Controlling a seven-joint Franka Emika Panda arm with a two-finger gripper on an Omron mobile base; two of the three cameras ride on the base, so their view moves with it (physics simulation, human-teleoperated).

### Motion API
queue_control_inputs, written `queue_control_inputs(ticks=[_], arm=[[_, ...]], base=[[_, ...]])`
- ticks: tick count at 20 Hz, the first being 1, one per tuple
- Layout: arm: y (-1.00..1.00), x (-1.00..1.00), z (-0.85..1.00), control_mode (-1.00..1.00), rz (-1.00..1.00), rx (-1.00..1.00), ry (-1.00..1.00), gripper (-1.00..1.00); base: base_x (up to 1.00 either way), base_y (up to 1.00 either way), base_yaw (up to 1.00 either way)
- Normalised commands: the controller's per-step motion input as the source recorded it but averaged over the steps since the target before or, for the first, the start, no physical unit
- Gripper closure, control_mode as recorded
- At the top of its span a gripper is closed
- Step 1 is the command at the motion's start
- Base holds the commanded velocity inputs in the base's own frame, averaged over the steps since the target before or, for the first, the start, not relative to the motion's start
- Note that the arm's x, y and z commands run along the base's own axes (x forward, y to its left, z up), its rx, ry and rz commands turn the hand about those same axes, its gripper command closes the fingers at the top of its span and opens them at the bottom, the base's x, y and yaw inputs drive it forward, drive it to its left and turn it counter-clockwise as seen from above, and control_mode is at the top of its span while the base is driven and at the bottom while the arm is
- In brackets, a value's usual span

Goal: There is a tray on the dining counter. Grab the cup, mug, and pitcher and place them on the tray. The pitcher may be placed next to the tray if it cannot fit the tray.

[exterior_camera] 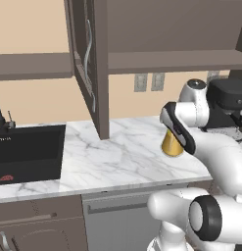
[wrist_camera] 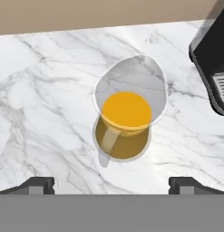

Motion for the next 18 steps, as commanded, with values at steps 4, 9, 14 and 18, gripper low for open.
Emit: queue_control_inputs(ticks=[4,9,14,18], arm=[[0.06,0.10,-0.49,-1.00,-0.10,0.07,0.00,-1.00],[0.09,0.12,-0.33,-1.00,-0.15,0.01,0.00,-1.00],[0.00,0.13,-0.17,-1.00,-0.14,0.00,0.00,-1.00],[0.00,0.18,-0.13,-1.00,-0.10,0.00,0.00,-1.00]], base=[[0.00,0.00,0.00],[0.00,0.00,0.00],[0.00,0.00,0.00],[0.00,0.00,0.00]])
